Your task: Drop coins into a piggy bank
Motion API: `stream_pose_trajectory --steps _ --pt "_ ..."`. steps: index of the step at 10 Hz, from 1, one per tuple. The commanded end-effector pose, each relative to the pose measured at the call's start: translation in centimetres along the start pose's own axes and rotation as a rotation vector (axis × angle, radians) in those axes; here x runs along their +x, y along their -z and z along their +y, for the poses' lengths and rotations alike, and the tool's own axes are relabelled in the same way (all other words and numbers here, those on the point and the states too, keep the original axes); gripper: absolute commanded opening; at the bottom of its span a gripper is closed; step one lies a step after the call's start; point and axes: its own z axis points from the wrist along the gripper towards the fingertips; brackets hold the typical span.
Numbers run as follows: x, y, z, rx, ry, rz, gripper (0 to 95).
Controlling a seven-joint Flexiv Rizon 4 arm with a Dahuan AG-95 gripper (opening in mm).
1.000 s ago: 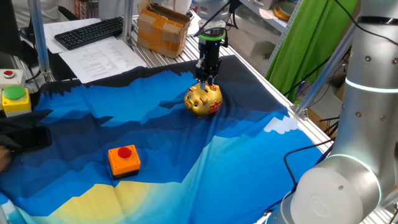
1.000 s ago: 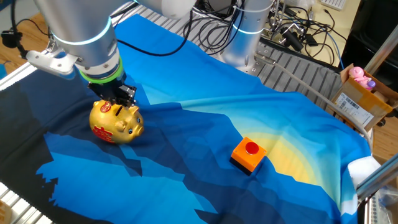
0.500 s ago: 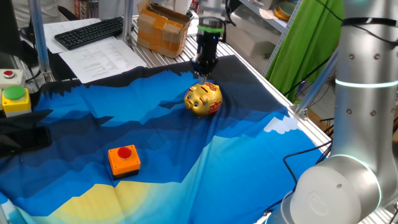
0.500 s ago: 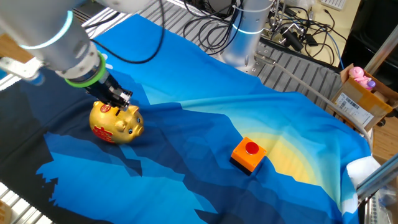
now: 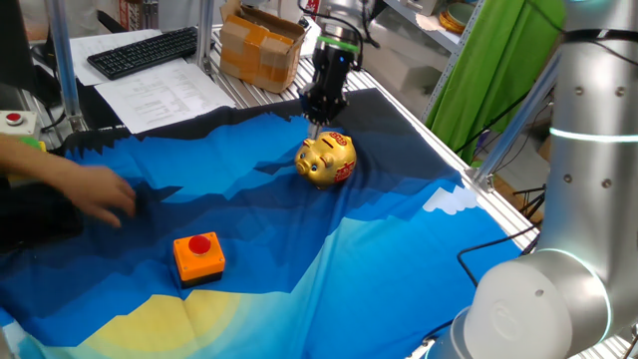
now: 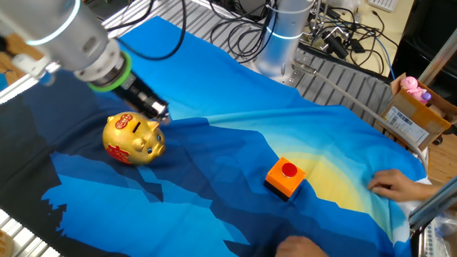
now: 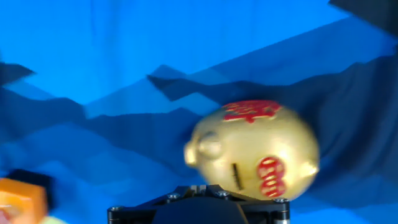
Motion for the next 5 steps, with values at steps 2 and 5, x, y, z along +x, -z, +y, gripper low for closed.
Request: stream_pose_trajectory --steps 2,5 --pt "4.4 -0.4 3.3 -0.106 -0.135 0.027 0.0" --pt "6.9 -1.7 4.3 -0.115 -0.185 0.021 0.0"
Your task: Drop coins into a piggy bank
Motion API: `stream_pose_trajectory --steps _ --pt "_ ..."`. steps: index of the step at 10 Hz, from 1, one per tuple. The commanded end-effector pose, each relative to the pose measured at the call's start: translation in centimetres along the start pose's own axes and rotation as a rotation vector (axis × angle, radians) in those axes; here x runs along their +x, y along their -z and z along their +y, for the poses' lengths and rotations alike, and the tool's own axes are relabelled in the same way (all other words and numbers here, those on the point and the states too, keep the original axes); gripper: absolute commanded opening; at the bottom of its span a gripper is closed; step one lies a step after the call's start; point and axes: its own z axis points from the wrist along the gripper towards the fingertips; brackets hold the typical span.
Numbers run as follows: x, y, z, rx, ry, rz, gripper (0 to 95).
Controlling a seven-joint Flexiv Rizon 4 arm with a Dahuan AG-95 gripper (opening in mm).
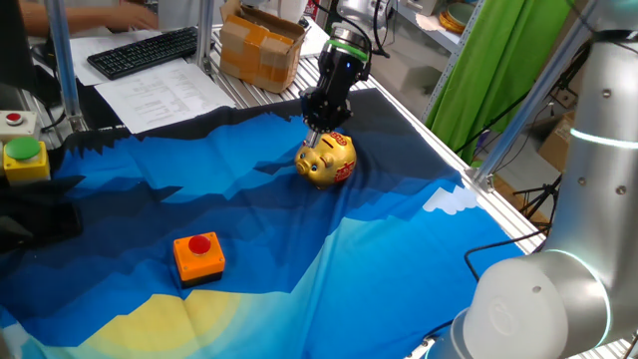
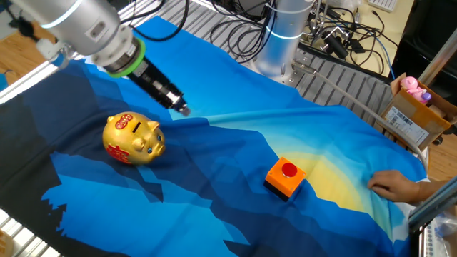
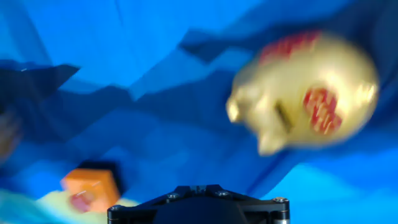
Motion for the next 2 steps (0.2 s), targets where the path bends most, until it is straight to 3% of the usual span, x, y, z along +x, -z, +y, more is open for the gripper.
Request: stream_pose_trajectory --steps 1,2 --pt "2.62 -1.45 0.47 -0.009 -0.054 -0.024 0.0" --pt "3.13 -1.73 0.57 -0.010 -0.071 -0.025 0.0"
